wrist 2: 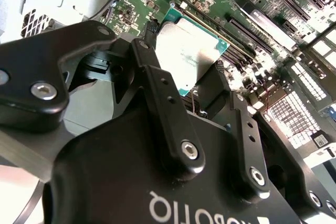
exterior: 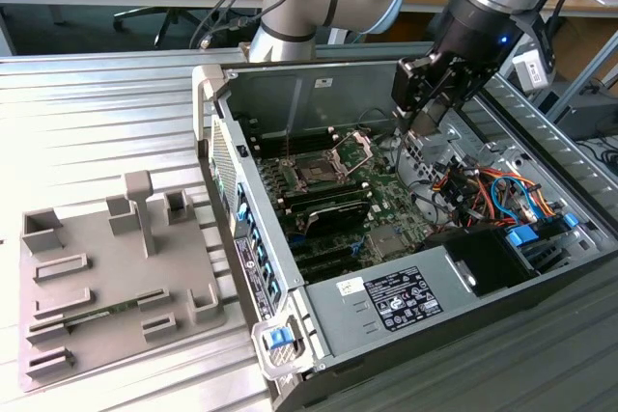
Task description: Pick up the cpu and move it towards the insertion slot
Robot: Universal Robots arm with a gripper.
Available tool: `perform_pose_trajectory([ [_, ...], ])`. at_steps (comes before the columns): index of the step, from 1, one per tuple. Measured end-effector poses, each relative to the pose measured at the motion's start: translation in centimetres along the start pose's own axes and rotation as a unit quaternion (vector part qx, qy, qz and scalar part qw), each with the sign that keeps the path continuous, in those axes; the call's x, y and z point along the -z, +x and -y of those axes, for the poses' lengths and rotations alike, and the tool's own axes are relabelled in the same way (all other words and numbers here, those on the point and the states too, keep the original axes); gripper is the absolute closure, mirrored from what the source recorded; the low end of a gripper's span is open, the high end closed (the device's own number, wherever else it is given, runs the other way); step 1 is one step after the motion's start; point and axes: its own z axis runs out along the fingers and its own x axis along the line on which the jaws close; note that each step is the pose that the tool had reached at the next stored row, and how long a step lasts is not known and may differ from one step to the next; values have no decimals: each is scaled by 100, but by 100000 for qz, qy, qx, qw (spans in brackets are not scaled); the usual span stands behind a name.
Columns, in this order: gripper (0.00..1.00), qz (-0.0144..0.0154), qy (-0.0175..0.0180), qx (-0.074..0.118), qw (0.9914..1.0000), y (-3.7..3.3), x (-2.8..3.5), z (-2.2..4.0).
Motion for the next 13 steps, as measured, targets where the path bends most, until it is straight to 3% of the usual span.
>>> perform_pose_trajectory([
  [13, 45, -2, 1, -2, 100000, 24, -15, -1],
])
